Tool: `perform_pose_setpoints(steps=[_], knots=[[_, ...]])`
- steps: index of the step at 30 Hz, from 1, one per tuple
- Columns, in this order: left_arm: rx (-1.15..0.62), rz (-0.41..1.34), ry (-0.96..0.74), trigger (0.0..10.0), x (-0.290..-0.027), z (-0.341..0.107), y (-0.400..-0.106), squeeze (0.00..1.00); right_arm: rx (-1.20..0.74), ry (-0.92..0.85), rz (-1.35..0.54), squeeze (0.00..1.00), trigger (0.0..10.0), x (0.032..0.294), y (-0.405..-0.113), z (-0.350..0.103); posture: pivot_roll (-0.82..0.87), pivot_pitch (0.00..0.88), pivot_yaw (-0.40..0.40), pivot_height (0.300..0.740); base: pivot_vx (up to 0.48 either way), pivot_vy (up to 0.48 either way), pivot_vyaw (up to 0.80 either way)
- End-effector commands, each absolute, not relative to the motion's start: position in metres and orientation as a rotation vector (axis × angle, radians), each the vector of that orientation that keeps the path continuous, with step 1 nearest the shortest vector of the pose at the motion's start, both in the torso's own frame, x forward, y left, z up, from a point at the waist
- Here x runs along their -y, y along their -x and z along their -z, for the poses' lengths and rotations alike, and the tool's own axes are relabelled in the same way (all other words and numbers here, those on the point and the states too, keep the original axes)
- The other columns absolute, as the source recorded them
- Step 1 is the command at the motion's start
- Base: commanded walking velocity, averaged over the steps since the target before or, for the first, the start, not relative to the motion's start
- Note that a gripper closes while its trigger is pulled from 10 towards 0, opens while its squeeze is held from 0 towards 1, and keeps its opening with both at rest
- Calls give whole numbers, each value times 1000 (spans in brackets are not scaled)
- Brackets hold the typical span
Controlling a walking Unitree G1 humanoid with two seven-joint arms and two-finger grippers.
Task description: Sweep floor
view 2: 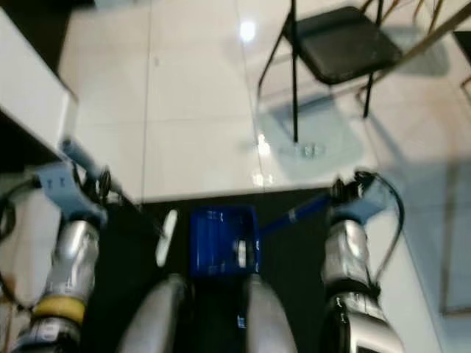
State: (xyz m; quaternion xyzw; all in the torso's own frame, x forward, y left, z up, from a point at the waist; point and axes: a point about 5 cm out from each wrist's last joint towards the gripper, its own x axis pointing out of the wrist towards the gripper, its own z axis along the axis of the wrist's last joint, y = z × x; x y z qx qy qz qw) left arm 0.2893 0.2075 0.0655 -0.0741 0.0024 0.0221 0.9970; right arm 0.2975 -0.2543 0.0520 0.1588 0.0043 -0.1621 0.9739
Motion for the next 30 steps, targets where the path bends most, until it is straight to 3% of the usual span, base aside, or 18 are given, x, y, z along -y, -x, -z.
perform_pose_setpoints(steps=[1,26,30], knots=[[-39,-46,164,10000,-210,-60,-286,0,-27,-321,348,0,10000,257,-290,-45,18,238,39,740,0,-480,0],[-63,-42,135,10000,-209,-63,-299,0,-3,-343,325,0,10000,255,-317,-68,28,150,40,740,0,-480,0],[-76,-87,173,10000,-214,-62,-302,0,-17,-334,323,0,10000,254,-317,-66,20,129,33,740,0,0,0]])
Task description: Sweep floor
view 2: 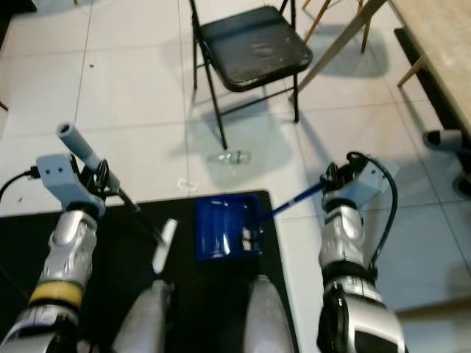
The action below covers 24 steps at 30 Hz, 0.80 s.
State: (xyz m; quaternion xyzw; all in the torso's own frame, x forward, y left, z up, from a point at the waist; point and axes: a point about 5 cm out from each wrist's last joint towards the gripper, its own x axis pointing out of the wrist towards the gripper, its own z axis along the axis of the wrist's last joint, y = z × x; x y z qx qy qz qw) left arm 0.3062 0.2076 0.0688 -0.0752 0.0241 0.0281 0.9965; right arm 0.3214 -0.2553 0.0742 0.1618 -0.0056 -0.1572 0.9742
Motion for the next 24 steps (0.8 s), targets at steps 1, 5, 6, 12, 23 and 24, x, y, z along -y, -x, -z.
perform_pose_setpoints(steps=[1,5,6,12,23,24], knots=[[-75,-98,174,10000,-215,-62,-303,0,-23,-333,323,0,10000,254,-317,-66,20,123,29,740,0,0,0],[-71,-104,180,10000,-213,-65,-307,0,-28,-333,313,0,10000,254,-319,-67,20,108,9,740,0,0,0],[-72,-102,174,10000,-212,-65,-308,0,-30,-334,311,0,10000,254,-320,-67,21,108,6,740,0,0,0],[-53,-110,154,10000,-212,-66,-308,0,24,-342,313,0,10000,257,-325,-77,14,104,2,740,0,0,0],[-29,-108,118,10000,-212,-70,-311,0,62,-316,367,0,10000,274,-322,-84,9,127,8,740,0,0,0],[-28,-108,116,10000,-212,-70,-311,0,68,-314,368,0,10000,274,-322,-85,9,127,8,740,0,0,0]])
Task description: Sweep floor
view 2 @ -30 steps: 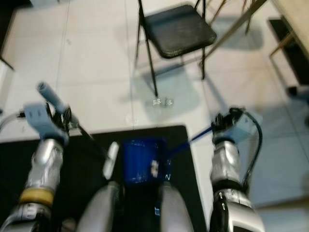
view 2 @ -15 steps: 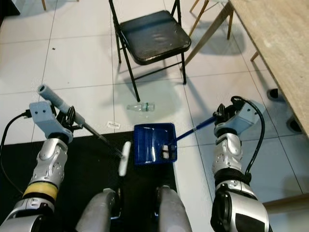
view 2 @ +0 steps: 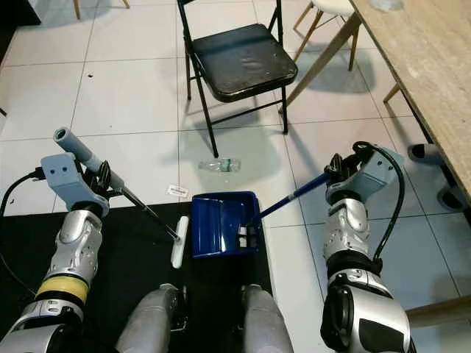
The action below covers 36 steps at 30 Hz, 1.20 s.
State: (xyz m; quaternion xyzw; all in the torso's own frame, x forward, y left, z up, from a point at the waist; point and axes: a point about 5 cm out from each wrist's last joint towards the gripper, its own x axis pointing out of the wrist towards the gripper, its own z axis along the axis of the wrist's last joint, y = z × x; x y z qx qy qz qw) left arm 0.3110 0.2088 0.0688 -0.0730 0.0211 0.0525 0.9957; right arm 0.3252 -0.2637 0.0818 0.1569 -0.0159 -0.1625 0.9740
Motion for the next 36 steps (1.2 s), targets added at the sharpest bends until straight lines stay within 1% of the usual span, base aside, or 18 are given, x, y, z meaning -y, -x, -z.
perform_pose_setpoints(steps=[1,6,10,22,27,36], knots=[[-23,-98,108,10000,-211,-71,-311,0,80,-312,367,0,10000,275,-322,-87,9,136,11,740,0,0,0],[-14,-78,96,10000,-209,-72,-310,0,106,-308,361,0,10000,275,-323,-91,9,143,15,740,0,0,0],[23,-34,78,10000,-205,-75,-309,0,174,-307,373,0,10000,280,-326,-105,2,160,23,740,409,0,0],[22,-33,94,10000,-202,-73,-305,0,180,-299,385,0,10000,285,-322,-103,3,180,24,740,466,0,0],[17,-31,130,10000,-201,-70,-303,0,172,-296,386,0,10000,285,-319,-99,3,187,21,740,0,0,0],[17,-58,129,10000,-205,-69,-301,0,174,-294,382,0,10000,286,-320,-101,2,192,15,740,0,0,0]])
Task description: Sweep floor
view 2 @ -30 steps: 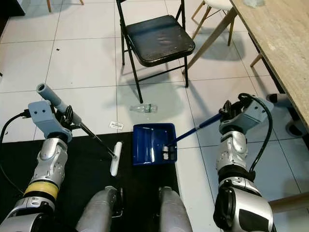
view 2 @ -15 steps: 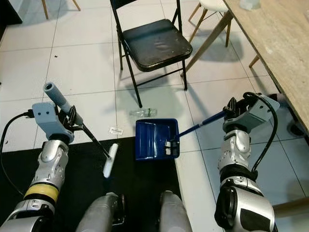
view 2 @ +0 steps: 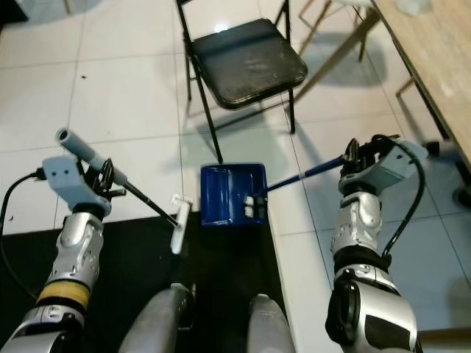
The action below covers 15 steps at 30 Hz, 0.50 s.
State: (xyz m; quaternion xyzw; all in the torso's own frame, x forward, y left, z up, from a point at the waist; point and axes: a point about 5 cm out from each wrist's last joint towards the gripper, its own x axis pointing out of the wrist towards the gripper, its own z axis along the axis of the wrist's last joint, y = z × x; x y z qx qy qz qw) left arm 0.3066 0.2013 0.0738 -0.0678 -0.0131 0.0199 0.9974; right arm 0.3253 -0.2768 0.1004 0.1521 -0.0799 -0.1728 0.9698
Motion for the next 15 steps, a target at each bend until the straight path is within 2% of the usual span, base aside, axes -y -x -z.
perform_pose_setpoints(steps=[1,6,15], knots=[[17,-58,129,10000,-205,-69,-301,0,174,-294,382,0,10000,286,-320,-101,2,192,15,740,0,0,0],[46,-44,116,10000,-206,-73,-300,0,175,-294,377,0,10000,286,-322,-102,2,195,13,740,63,0,0],[66,-41,119,10000,-207,-75,-299,0,182,-293,376,0,10000,287,-323,-105,2,198,12,740,467,0,0]])
